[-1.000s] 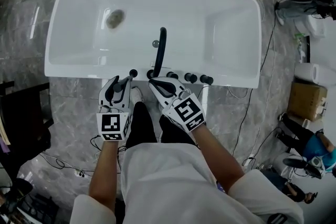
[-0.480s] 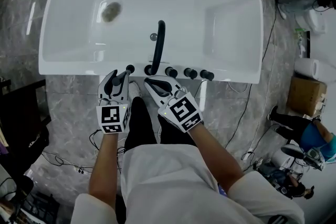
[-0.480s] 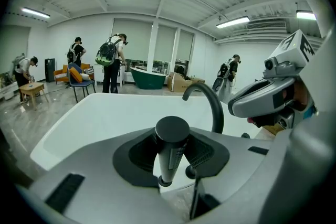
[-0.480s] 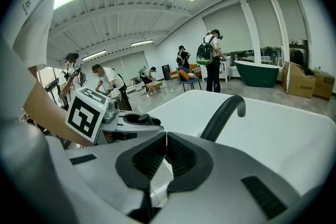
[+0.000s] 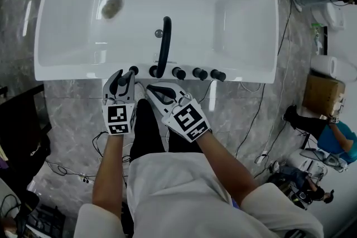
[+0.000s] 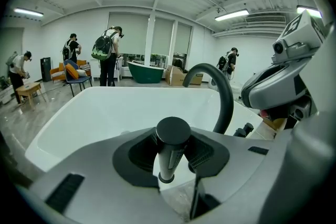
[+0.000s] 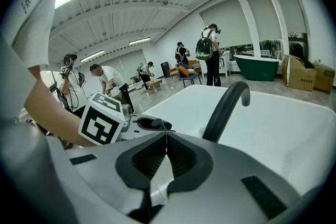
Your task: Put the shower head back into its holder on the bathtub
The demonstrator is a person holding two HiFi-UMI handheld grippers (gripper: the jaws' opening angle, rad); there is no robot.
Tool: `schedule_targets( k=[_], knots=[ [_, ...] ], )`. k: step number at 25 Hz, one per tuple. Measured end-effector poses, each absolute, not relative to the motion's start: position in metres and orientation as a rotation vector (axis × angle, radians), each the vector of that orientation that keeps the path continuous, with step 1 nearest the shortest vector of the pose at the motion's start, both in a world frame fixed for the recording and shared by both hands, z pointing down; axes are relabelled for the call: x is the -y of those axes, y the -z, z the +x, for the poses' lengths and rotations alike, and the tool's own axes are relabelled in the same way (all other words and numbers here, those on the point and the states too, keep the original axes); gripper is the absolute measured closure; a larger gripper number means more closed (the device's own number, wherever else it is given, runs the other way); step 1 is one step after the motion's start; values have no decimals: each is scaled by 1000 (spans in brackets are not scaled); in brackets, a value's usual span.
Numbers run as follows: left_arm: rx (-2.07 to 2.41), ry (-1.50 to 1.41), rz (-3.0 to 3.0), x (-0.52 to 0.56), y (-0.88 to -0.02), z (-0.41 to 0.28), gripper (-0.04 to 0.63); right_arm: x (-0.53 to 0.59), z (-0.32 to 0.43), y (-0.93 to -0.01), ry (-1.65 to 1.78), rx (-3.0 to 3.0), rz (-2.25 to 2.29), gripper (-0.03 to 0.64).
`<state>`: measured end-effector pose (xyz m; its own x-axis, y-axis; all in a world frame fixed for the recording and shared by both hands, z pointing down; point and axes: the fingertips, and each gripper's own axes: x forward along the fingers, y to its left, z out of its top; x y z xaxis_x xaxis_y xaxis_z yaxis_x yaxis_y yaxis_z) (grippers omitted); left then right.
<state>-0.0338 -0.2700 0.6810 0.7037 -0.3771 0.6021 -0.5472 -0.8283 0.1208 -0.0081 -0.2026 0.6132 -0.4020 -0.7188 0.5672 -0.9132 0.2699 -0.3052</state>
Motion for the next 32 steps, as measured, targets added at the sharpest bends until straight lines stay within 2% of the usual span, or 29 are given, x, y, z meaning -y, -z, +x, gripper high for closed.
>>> schedule_targets(
  k=[28, 32],
  knots=[
    [586, -1002, 2649, 264, -728, -16, 456, 192, -7, -622, -947, 2160, 1636, 598],
    [572, -1033, 2657, 264, -725, -25, 401, 192, -15, -612, -916, 2180, 1651, 598]
  ],
)
